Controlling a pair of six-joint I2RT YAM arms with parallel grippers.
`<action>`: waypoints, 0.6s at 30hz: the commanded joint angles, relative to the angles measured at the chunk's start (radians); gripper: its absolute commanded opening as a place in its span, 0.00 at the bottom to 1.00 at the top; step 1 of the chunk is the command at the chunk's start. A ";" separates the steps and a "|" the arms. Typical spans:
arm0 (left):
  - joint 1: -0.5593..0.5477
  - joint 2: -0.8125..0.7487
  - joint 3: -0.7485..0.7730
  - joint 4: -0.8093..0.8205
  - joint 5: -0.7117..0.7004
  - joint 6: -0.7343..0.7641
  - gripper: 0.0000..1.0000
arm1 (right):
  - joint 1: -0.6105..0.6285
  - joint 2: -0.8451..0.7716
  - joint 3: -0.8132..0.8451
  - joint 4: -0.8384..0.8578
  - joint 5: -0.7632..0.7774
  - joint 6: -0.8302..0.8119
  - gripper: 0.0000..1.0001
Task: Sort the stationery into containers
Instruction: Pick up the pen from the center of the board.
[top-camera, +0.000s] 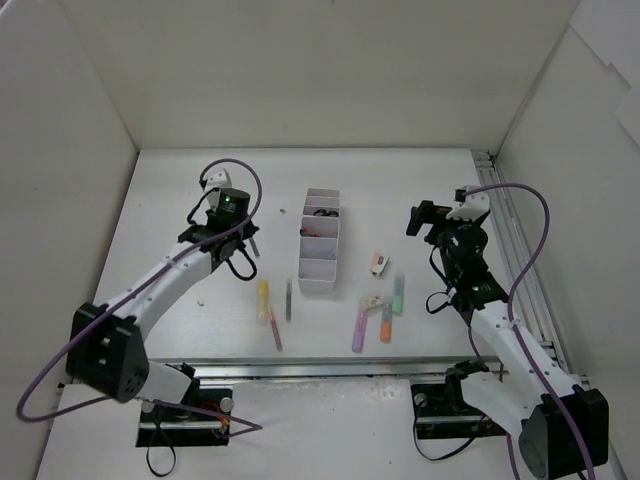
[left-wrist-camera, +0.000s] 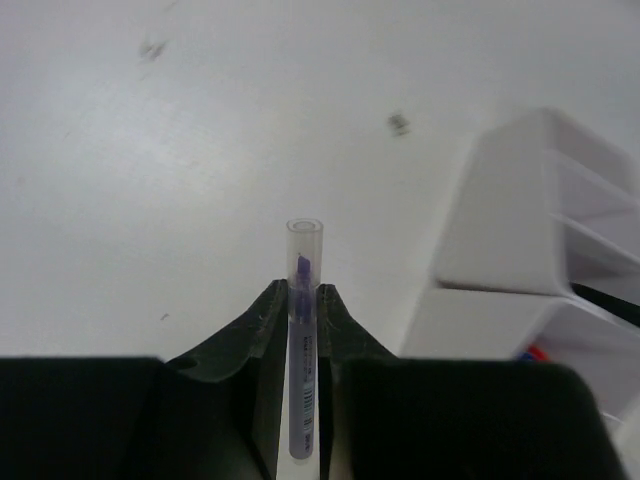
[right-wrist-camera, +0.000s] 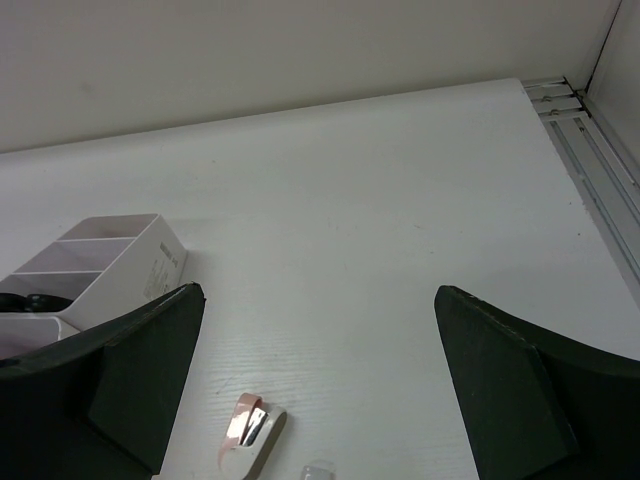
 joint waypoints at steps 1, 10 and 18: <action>-0.072 -0.156 -0.101 0.487 0.089 0.256 0.00 | -0.008 -0.031 -0.001 0.075 -0.014 0.007 0.98; -0.230 -0.104 -0.138 0.959 0.370 0.619 0.00 | -0.010 -0.034 -0.009 0.085 -0.050 -0.004 0.98; -0.253 0.040 -0.156 1.164 0.503 0.669 0.00 | -0.016 -0.046 -0.023 0.088 -0.023 -0.021 0.98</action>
